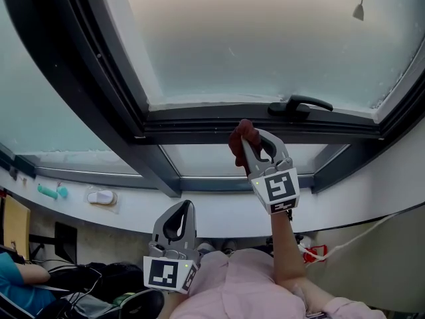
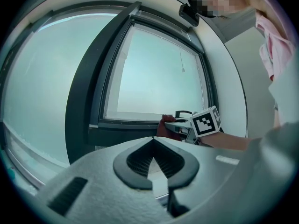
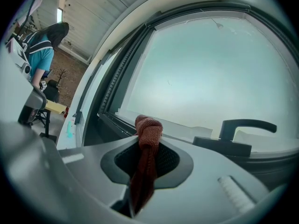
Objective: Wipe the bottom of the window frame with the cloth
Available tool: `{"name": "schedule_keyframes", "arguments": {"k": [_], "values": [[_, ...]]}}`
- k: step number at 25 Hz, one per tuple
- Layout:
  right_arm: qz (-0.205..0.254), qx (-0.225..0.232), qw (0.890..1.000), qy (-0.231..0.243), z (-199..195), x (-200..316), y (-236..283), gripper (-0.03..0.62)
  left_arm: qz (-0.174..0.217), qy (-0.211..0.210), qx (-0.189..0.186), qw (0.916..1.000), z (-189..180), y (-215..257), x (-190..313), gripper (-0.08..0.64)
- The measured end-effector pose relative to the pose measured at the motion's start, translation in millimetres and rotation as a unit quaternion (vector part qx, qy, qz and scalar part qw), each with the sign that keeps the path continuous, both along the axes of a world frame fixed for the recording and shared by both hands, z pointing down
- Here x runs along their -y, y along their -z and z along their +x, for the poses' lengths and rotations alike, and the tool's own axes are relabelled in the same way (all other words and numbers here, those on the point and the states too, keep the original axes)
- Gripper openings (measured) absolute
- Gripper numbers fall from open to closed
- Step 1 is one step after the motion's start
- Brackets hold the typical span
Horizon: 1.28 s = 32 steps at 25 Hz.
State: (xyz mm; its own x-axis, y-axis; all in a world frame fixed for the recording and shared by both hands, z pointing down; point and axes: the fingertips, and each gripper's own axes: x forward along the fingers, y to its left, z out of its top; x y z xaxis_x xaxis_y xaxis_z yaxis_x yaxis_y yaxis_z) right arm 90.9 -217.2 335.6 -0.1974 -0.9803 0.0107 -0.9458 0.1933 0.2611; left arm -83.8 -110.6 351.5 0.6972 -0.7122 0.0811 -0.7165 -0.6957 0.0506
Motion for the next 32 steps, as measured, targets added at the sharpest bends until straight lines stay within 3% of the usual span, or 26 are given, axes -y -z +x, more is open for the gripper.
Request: {"name": "schedule_keyframes", "arguments": {"k": [32], "values": [[0.001,0.016,0.998,-0.056,60.7,-22.7,-2.9,0.063,0.003,-0.013,-0.005,0.9999,22.0,0.7,-11.2,-0.005]]}}
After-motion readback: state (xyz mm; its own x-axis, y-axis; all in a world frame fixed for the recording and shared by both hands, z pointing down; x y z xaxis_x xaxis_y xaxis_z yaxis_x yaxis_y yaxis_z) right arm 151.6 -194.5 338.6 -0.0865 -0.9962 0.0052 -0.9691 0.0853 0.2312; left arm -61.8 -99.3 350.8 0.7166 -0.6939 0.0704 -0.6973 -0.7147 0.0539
